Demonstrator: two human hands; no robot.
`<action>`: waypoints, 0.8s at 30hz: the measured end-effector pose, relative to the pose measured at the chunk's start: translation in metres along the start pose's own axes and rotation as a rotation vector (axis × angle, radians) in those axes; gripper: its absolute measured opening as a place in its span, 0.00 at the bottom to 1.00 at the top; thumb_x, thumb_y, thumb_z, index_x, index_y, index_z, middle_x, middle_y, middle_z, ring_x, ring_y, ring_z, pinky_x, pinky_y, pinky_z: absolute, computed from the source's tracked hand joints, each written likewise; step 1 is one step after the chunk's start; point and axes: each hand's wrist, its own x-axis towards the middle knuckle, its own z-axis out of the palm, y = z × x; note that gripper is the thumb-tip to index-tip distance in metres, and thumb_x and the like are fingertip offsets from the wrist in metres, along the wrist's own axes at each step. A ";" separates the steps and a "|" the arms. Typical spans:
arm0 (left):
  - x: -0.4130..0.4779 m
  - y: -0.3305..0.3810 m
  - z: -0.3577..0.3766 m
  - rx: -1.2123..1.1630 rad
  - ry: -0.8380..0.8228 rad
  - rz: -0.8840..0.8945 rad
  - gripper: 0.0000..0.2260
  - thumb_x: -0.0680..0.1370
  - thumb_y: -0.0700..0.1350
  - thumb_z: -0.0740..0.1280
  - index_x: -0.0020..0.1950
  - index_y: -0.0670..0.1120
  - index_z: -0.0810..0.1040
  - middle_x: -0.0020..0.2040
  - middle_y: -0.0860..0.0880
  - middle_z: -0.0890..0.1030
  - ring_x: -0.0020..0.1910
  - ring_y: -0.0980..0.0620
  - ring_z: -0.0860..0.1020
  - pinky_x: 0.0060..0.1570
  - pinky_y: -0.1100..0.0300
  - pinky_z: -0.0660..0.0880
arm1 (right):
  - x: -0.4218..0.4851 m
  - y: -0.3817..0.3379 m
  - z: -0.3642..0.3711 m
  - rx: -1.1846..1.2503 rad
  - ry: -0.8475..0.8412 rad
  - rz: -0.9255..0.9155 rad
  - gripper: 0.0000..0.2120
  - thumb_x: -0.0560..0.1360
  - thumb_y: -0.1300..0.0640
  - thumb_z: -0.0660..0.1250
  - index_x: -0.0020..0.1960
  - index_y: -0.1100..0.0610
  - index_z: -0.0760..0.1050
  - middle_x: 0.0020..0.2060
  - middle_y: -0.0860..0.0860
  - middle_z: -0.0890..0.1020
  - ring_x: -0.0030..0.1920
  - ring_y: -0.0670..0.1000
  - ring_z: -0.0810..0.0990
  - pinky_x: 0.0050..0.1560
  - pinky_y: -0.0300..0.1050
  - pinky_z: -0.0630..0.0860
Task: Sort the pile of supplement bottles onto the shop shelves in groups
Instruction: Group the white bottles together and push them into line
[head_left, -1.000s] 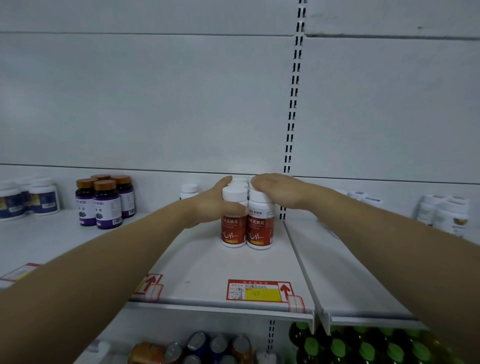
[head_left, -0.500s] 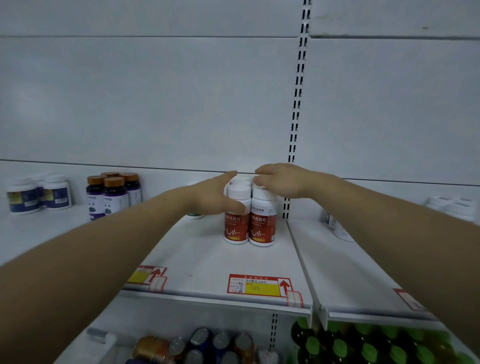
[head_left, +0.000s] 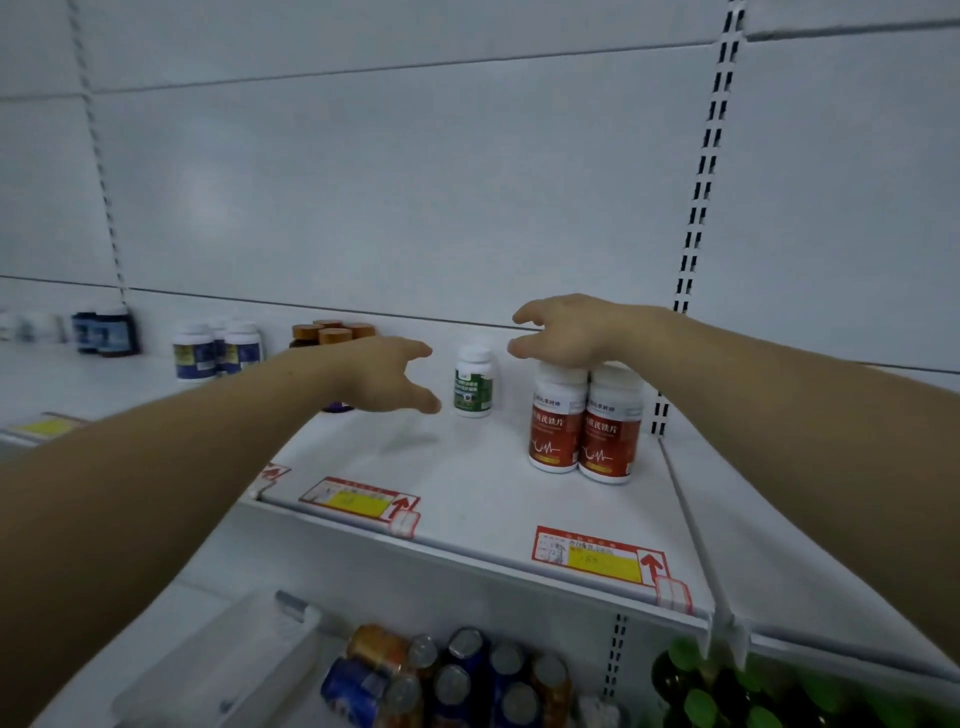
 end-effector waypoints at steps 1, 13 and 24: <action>0.000 -0.009 0.003 -0.008 -0.016 -0.001 0.36 0.74 0.61 0.67 0.77 0.54 0.55 0.77 0.50 0.58 0.73 0.46 0.61 0.70 0.51 0.59 | 0.003 -0.007 0.002 -0.021 -0.008 0.002 0.29 0.79 0.41 0.58 0.76 0.49 0.59 0.75 0.49 0.62 0.74 0.53 0.60 0.70 0.49 0.60; 0.033 -0.074 0.039 0.005 -0.187 0.263 0.33 0.75 0.62 0.64 0.77 0.55 0.56 0.77 0.51 0.59 0.74 0.48 0.60 0.71 0.51 0.57 | 0.049 -0.086 0.053 -0.108 0.015 0.238 0.31 0.79 0.48 0.60 0.77 0.56 0.53 0.74 0.56 0.61 0.71 0.58 0.64 0.68 0.51 0.65; 0.041 -0.097 0.059 -0.041 -0.289 0.383 0.31 0.78 0.65 0.53 0.77 0.53 0.54 0.78 0.51 0.55 0.76 0.49 0.56 0.72 0.52 0.53 | 0.068 -0.088 0.105 0.104 0.196 0.414 0.24 0.78 0.58 0.62 0.70 0.59 0.57 0.57 0.62 0.73 0.54 0.61 0.75 0.47 0.50 0.71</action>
